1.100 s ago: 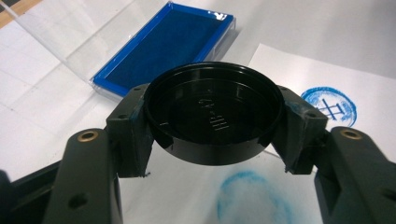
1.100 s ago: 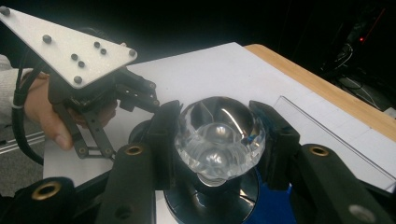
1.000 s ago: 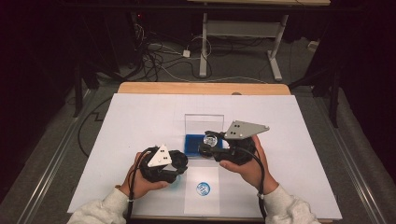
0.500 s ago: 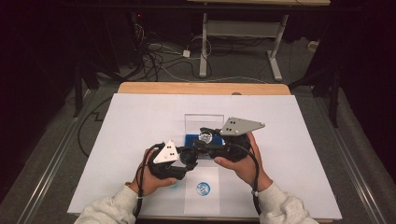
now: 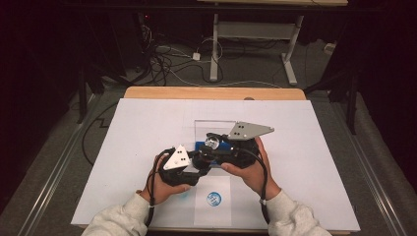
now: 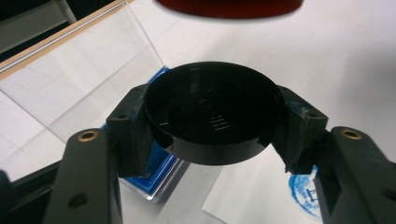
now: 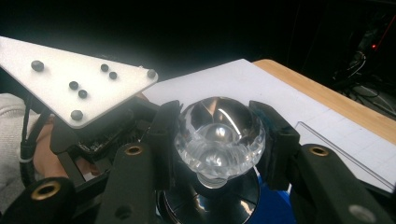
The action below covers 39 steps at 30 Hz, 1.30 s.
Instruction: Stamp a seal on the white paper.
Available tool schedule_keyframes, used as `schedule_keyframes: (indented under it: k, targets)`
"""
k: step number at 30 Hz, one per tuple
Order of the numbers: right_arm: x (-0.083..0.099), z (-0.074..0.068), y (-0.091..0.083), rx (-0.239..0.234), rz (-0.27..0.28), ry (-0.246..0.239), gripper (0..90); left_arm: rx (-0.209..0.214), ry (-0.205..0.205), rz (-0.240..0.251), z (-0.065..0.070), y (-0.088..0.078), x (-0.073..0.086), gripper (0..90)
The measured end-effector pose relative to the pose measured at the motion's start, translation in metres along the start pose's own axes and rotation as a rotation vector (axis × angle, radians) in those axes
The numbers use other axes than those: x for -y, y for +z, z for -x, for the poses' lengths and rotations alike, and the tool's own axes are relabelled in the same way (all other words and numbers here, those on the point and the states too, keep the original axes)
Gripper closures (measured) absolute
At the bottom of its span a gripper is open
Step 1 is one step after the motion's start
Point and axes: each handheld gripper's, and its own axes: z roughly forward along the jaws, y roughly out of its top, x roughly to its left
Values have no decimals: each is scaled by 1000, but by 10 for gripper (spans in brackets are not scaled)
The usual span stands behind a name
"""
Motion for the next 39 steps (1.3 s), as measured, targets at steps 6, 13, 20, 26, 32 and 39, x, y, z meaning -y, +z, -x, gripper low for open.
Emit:
schedule_keyframes:
  k: [6,13,20,26,32,39]
  targets:
    - [3,-5,10,-21,-14,2,562,1,-4,16,0,-2,-3,367]
    - [4,-6,14,-44,-15,5,562,-3,-3,29,1,-6,-4,367]
    - [7,-7,17,-54,-24,5,562,1,8,27,2,-6,-5,368]
    - [8,-6,18,-53,-29,5,562,1,8,30,3,-7,-5,367]
    - [9,-7,18,-57,-26,12,562,-5,9,32,3,-8,-5,367]
    - [10,-4,17,-87,-10,50,562,-22,38,41,8,-10,-5,367]
